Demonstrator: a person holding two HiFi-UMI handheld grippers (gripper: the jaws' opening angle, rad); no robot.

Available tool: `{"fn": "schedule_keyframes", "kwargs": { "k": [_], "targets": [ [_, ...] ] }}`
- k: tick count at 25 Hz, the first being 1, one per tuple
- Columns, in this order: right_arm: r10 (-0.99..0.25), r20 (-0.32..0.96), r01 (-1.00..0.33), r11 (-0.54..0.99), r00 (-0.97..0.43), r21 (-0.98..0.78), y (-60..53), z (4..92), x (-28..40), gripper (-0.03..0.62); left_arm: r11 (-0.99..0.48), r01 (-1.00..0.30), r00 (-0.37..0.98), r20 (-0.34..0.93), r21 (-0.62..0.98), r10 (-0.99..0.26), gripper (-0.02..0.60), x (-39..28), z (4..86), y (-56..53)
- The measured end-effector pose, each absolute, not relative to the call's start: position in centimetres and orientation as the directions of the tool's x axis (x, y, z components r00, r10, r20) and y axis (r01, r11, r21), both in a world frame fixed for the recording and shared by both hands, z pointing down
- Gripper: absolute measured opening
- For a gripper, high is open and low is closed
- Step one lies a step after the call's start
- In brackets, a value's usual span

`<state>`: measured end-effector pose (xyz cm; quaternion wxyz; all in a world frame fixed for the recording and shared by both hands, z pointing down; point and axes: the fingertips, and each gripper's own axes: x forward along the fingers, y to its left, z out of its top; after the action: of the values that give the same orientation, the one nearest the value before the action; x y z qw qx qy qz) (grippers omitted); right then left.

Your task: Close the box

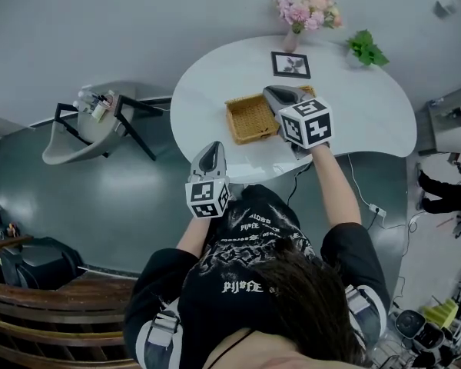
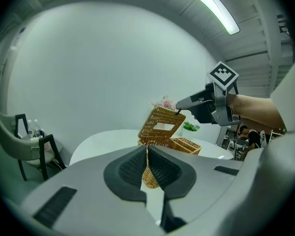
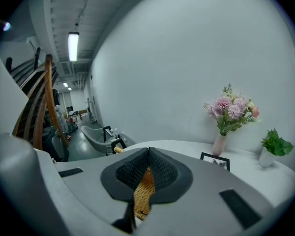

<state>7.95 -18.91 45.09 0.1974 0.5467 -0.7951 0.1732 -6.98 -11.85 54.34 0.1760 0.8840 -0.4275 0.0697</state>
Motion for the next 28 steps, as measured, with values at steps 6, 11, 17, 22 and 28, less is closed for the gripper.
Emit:
{"fn": "schedule_keyframes", "kwargs": {
  "k": [6,11,17,22,28],
  "targets": [
    [-0.8,0.496,-0.935,0.346,-0.337,-0.078,-17.2,46.1,7.4,0.035,-0.581,-0.776,0.63,0.28,0.246,-0.724,0.029,-6.7,54.6,-11.3],
    [-0.8,0.496,-0.936,0.34,-0.337,-0.087,-16.1,46.9,7.6,0.035,-0.585,-0.773,0.634,0.279,0.246,-0.721,0.029,-6.4,54.8,-11.3],
    [-0.803,0.497,-0.94,0.326,-0.33,-0.099,-15.0,47.7,7.6,0.035,-0.596,-0.767,0.642,0.279,0.239,-0.714,0.029,-6.2,54.8,-11.1],
    [-0.809,0.495,-0.946,0.304,-0.317,-0.11,-14.3,48.7,7.7,0.035,-0.591,-0.77,0.639,0.279,0.241,-0.717,0.029,-6.2,54.9,-11.3],
    [-0.808,0.503,-0.95,0.292,-0.306,-0.108,-13.4,50.3,7.8,0.035,-0.601,-0.761,0.648,0.273,0.242,-0.711,0.029,-5.9,55.1,-11.2]
  ]
}}
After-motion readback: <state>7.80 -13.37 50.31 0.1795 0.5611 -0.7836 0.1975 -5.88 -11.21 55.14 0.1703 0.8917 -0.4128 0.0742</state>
